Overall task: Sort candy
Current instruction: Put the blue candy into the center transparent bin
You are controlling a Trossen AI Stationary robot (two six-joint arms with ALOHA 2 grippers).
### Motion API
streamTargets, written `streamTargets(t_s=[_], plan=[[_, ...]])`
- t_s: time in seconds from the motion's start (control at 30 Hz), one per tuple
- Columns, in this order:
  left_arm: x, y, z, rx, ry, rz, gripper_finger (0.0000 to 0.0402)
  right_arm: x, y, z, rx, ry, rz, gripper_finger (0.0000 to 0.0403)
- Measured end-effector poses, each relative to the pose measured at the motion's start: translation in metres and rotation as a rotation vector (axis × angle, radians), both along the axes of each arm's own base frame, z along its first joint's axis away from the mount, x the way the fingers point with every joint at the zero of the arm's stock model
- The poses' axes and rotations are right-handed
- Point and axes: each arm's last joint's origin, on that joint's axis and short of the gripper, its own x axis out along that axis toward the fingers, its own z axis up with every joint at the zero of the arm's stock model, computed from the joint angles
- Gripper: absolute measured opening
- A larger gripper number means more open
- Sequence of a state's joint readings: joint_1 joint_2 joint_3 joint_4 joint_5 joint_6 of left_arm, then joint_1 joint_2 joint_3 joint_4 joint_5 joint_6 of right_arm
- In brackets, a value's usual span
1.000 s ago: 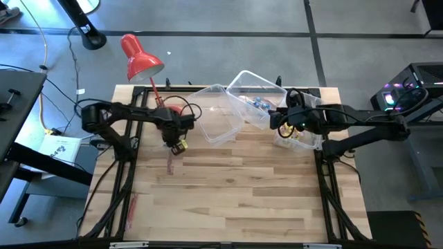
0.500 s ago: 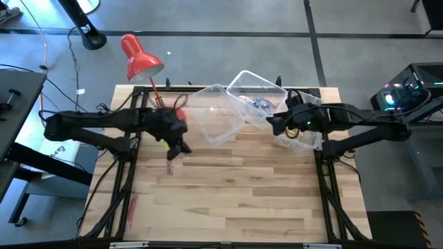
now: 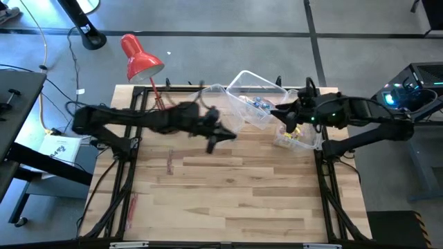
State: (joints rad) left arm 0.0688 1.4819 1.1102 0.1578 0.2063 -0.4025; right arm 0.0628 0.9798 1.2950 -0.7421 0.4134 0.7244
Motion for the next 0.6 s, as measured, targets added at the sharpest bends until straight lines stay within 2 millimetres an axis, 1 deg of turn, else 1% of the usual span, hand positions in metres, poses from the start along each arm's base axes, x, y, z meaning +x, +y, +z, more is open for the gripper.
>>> streamTargets(t_s=[0.1,0.2,0.27,0.33,0.4,0.47,0.6], plan=[[0.026,0.009,0.006,0.047,-0.017,-0.006,0.0000,-0.001,0.000,0.005,-0.018,-0.013,0.007,0.0202],[0.043,0.022,0.017,0.132,-0.060,0.019,0.0000,-0.006,-0.001,-0.003,0.003,0.066,-0.051,0.0202],[0.053,0.037,0.022,0.199,-0.078,0.091,0.0000,-0.010,-0.003,-0.010,0.014,0.135,-0.113,0.0202],[0.062,0.058,0.024,0.257,-0.078,0.182,0.0000,-0.014,-0.004,-0.014,0.012,0.171,-0.175,0.0202],[0.072,0.078,0.017,0.275,-0.055,0.240,0.0000,-0.017,-0.006,-0.016,0.021,0.180,-0.253,0.0202],[0.081,0.098,0.006,0.273,-0.019,0.277,0.0000,-0.021,-0.009,-0.020,0.043,0.190,-0.349,0.0202],[0.098,0.129,-0.012,0.254,0.011,0.367,0.0005,-0.029,-0.017,-0.028,0.104,0.235,-0.508,0.0202]])
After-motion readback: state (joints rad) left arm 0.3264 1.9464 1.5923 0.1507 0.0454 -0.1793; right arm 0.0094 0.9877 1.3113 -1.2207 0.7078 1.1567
